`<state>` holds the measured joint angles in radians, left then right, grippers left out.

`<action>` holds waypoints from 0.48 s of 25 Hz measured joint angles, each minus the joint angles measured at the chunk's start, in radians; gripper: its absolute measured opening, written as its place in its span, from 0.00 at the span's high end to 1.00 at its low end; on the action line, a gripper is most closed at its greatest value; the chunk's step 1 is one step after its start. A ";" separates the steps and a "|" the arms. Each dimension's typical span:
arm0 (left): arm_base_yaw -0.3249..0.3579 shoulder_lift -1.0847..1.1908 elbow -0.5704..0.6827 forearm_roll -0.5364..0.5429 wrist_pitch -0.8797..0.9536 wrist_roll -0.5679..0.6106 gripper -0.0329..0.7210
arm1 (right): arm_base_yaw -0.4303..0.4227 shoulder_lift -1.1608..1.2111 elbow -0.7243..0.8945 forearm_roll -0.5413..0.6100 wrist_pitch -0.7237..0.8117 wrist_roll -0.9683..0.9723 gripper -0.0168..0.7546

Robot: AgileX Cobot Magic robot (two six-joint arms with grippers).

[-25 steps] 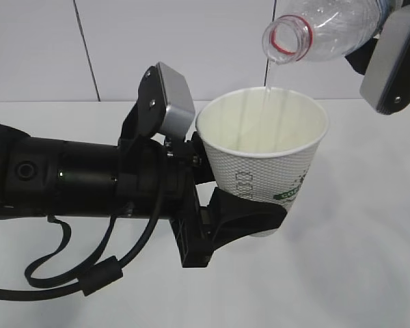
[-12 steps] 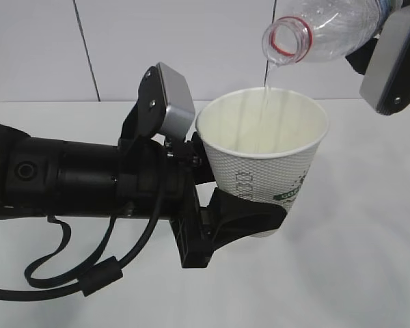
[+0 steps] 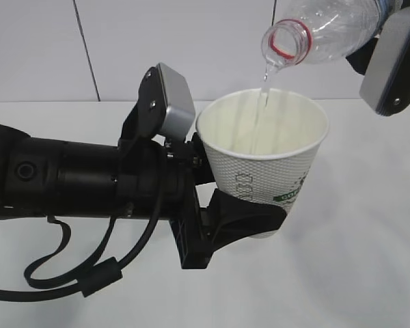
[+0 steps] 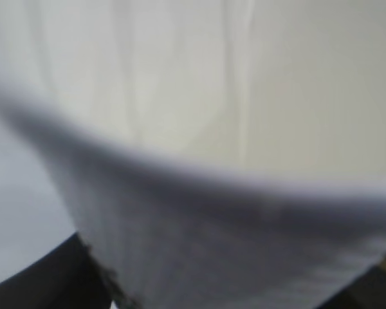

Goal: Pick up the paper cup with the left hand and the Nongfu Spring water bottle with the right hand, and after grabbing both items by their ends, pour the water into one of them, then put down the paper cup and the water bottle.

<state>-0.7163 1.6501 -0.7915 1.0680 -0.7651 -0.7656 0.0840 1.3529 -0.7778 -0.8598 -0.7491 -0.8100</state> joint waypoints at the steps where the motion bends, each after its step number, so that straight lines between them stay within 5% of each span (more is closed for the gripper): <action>1: 0.000 0.000 0.000 0.000 0.000 0.000 0.27 | 0.000 0.000 0.000 0.000 0.000 0.000 0.34; 12: 0.000 0.000 0.000 0.005 -0.007 0.000 0.27 | 0.000 0.000 0.000 0.000 0.000 -0.002 0.34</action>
<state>-0.7163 1.6501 -0.7915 1.0725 -0.7724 -0.7656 0.0840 1.3529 -0.7778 -0.8598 -0.7491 -0.8124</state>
